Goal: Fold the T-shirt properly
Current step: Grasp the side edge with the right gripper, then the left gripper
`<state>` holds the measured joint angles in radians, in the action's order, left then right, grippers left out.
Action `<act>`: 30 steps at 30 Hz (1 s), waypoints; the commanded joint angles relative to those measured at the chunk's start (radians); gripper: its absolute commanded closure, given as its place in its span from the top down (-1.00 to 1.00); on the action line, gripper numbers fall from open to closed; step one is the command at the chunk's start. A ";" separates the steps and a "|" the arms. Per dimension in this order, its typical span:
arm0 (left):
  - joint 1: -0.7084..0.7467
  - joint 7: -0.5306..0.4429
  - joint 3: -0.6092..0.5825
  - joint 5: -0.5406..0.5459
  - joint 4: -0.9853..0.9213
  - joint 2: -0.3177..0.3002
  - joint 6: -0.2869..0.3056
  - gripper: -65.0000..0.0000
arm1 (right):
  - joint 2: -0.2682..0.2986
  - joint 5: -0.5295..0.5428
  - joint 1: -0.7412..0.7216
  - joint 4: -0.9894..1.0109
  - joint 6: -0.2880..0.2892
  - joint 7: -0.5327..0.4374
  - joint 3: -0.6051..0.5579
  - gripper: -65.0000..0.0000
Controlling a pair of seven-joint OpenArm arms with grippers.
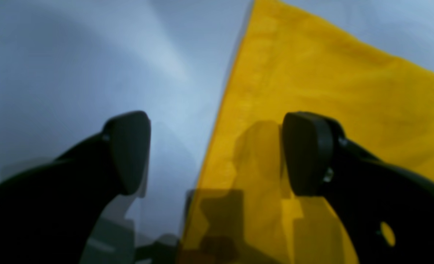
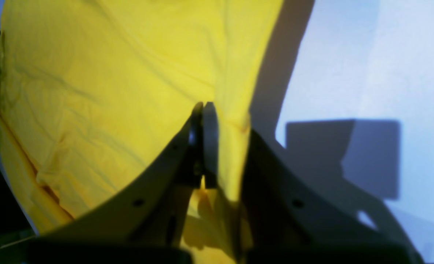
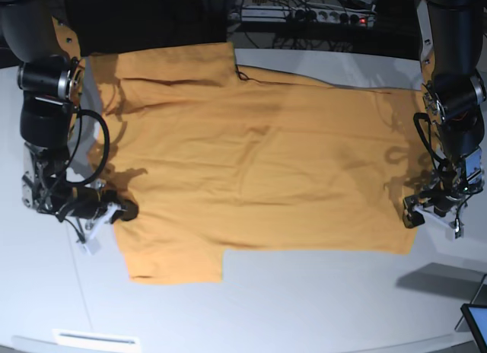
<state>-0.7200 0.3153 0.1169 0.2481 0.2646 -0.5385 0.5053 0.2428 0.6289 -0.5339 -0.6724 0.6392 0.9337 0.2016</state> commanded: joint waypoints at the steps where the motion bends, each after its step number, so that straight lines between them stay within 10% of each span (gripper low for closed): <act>1: -0.031 -0.015 0.002 0.012 0.019 -0.019 0.005 0.70 | 0.013 -0.016 -0.018 -0.014 -0.003 0.011 0.000 -1.00; 30: -0.057 -0.015 -0.007 0.003 0.020 0.037 0.042 0.70 | 0.013 -0.016 -0.012 -0.014 -0.003 0.011 0.000 -1.00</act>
<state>-0.7448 0.3187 0.1104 0.2405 0.2684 -0.4915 0.5388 0.2447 0.6319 -0.5282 -0.6762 0.6395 0.9302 0.2016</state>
